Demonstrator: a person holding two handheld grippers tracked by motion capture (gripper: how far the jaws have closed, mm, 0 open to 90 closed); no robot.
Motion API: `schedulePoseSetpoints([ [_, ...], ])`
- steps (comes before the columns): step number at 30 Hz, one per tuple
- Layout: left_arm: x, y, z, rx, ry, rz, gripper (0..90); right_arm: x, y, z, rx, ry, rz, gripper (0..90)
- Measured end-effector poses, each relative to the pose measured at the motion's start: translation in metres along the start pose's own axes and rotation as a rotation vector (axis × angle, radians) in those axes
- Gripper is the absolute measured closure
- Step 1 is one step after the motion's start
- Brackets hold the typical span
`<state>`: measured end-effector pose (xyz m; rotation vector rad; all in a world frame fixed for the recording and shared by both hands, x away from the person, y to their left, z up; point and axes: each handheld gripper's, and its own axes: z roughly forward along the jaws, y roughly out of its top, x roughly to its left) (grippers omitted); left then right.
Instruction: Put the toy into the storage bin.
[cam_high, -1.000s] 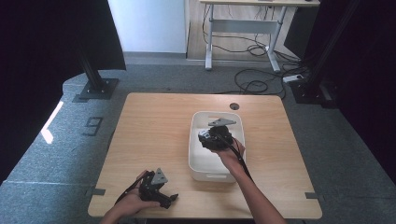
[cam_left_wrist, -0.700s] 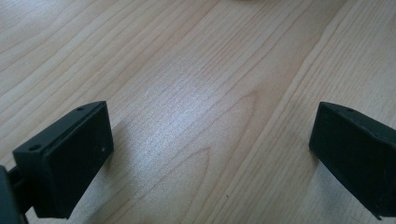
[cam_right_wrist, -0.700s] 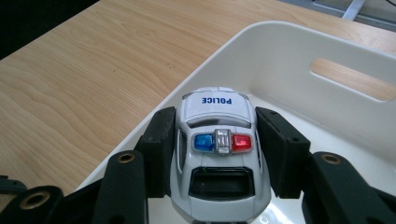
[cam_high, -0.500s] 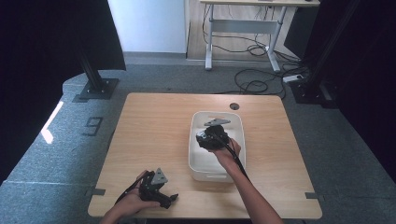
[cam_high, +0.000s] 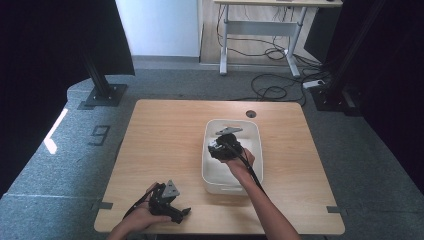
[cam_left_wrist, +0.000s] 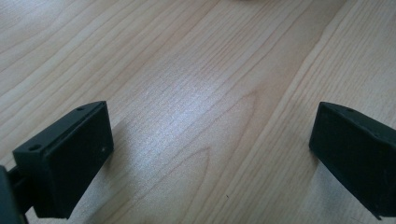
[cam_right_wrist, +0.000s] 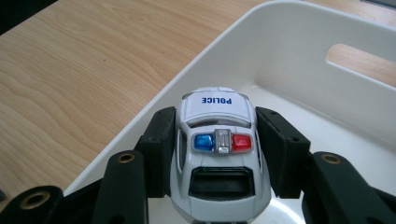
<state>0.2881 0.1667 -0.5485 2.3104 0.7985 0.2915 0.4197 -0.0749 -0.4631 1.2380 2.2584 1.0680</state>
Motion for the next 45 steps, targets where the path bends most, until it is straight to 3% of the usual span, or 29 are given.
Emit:
schedulePoseSetpoints([
  [45,0.0,0.0,0.0,0.001,0.001,0.003,0.0,-0.013,-0.006,0.035,0.127,-0.019,0.036,50.3],
])
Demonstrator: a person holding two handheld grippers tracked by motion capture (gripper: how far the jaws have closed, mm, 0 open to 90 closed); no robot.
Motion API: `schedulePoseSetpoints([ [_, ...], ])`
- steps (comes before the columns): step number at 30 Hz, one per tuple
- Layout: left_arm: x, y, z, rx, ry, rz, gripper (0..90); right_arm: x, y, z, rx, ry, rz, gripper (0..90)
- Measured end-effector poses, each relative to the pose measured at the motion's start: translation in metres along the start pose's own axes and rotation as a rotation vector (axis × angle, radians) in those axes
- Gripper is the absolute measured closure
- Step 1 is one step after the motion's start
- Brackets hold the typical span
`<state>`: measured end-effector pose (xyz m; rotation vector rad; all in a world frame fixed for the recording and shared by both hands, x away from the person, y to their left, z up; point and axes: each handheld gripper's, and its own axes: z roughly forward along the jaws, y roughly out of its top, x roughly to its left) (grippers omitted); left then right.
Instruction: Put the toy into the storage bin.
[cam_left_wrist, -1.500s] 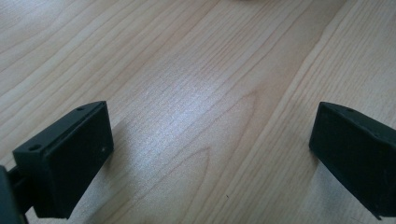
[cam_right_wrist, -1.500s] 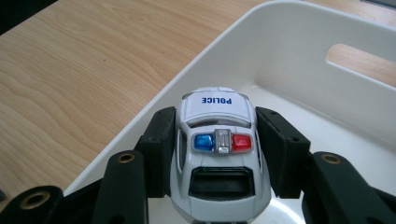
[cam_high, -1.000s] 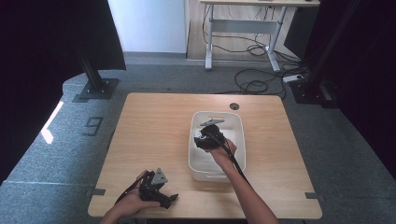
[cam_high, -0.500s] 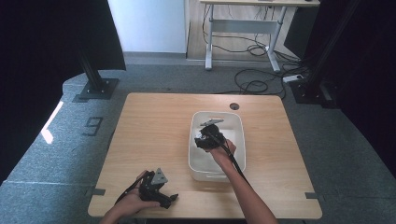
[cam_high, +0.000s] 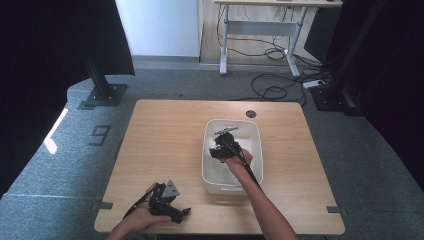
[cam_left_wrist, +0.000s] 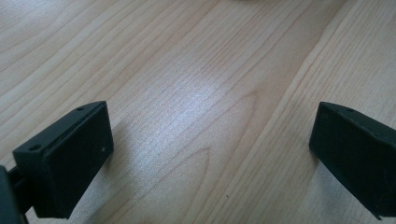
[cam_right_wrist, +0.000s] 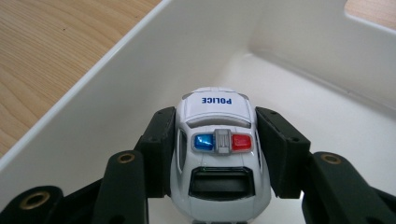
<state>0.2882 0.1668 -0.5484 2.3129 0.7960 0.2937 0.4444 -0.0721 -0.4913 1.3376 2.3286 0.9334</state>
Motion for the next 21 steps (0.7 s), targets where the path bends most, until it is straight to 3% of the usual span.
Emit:
schedulePoseSetpoints([
  [9,0.0,0.0,0.0,-0.001,0.0,-0.001,0.0,-0.004,0.0,0.006,0.045,0.006,0.019,50.2],
  [21,0.0,0.0,0.0,-0.001,0.0,-0.001,0.0,0.004,0.001,0.015,0.101,0.008,-0.011,50.2],
])
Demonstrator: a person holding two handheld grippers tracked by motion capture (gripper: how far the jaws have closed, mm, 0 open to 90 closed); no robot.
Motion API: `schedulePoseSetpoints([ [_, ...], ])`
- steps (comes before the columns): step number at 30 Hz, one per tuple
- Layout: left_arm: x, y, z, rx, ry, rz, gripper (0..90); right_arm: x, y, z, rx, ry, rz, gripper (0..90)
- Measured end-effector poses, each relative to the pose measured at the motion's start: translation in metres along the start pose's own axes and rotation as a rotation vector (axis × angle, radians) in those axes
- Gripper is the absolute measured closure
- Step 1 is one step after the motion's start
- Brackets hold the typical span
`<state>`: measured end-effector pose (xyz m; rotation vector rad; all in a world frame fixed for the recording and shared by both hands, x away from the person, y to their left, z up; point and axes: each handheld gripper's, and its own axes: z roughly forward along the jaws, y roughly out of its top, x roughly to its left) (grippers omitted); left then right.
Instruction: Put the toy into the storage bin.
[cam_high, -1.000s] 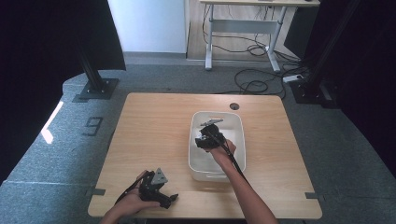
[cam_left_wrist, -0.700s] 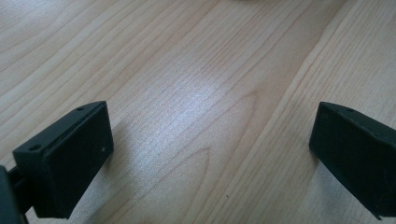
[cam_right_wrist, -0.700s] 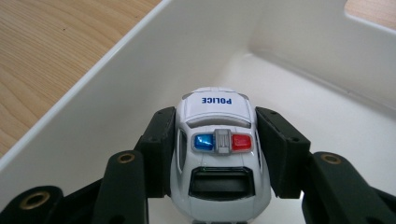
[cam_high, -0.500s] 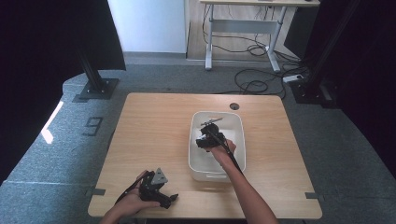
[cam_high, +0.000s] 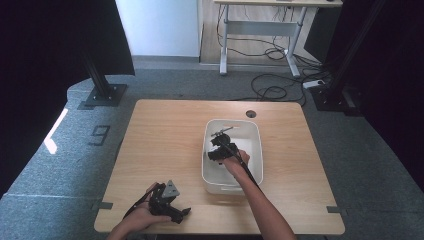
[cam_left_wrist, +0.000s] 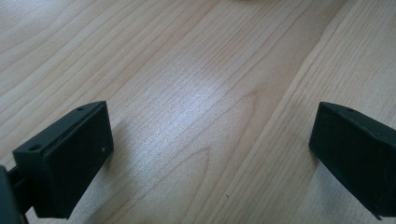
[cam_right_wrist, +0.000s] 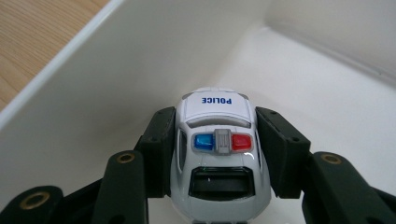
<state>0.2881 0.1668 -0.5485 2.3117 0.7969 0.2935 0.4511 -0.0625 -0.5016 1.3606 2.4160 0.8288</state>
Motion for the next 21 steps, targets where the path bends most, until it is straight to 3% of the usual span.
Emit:
schedulePoseSetpoints([
  [11,-0.0001,0.0,0.0,0.0,0.0,0.0,0.0,0.0013,-0.0004,0.0071,0.061,-0.007,0.01,50.0],
  [21,0.0,0.0,0.0,0.001,0.0,0.001,0.0,-0.0018,-0.0021,0.0097,0.074,-0.003,0.019,48.1],
])
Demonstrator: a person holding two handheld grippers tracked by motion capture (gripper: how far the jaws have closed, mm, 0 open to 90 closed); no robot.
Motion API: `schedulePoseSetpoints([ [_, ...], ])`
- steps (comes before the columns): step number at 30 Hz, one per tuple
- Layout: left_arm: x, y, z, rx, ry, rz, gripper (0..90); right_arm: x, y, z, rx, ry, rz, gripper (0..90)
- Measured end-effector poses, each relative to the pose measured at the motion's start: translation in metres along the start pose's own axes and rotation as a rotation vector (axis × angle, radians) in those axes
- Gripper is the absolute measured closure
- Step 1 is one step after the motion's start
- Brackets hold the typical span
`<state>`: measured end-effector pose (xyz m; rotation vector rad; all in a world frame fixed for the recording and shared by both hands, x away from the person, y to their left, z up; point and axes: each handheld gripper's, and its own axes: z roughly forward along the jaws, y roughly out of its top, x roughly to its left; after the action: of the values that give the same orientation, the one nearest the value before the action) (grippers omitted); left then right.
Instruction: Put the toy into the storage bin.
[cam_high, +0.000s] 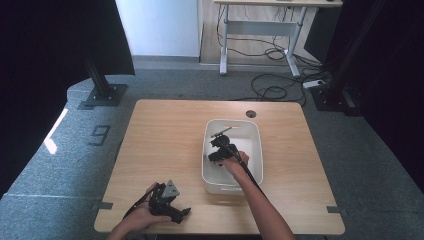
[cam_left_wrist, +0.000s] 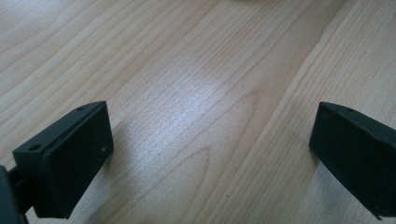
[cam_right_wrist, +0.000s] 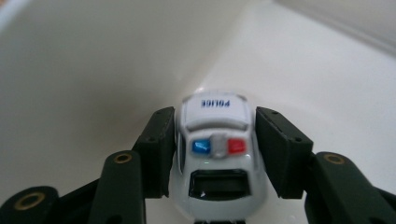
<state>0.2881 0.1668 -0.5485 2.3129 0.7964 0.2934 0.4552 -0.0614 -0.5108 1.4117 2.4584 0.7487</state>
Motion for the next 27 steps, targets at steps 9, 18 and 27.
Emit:
schedulePoseSetpoints([
  [9,0.0,0.0,0.0,-0.001,0.0,-0.001,0.0,-0.004,-0.004,-0.011,-0.034,0.012,0.029,39.6],
  [18,0.0,0.0,0.0,-0.001,0.0,-0.001,0.0,-0.004,-0.011,-0.012,-0.008,0.047,0.009,37.7],
  [27,0.0,0.0,0.0,-0.001,0.0,-0.001,0.0,0.002,-0.016,-0.015,0.043,0.078,0.015,40.7],
])
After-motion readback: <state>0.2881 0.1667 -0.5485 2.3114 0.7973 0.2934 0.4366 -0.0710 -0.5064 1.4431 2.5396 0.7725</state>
